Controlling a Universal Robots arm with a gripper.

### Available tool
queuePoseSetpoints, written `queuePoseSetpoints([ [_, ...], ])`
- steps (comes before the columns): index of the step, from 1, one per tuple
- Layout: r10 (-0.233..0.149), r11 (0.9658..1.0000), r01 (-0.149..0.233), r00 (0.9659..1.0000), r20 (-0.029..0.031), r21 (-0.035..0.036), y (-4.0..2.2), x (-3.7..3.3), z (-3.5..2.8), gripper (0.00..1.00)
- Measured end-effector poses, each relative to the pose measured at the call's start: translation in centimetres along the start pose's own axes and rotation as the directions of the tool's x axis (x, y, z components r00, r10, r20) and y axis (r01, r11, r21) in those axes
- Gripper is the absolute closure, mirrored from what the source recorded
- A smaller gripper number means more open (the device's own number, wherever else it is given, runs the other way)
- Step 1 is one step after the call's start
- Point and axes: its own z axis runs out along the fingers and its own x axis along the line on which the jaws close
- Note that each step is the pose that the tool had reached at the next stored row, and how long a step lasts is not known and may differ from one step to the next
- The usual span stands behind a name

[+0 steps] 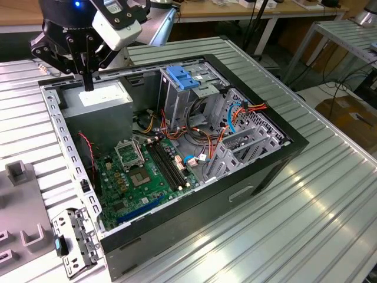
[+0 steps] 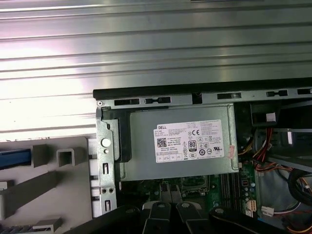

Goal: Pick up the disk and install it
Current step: 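Reach for the disk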

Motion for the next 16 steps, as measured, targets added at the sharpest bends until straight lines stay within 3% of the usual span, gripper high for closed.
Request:
queuePoseSetpoints([
  [10,0.000,1.0000,0.000,1.0000,-0.0001,0.0001,-0.03,0.32,-0.01,0.89],
  [16,0.000,1.0000,0.000,1.0000,-0.0027,0.0001,-0.11,1.63,-0.03,0.89],
])
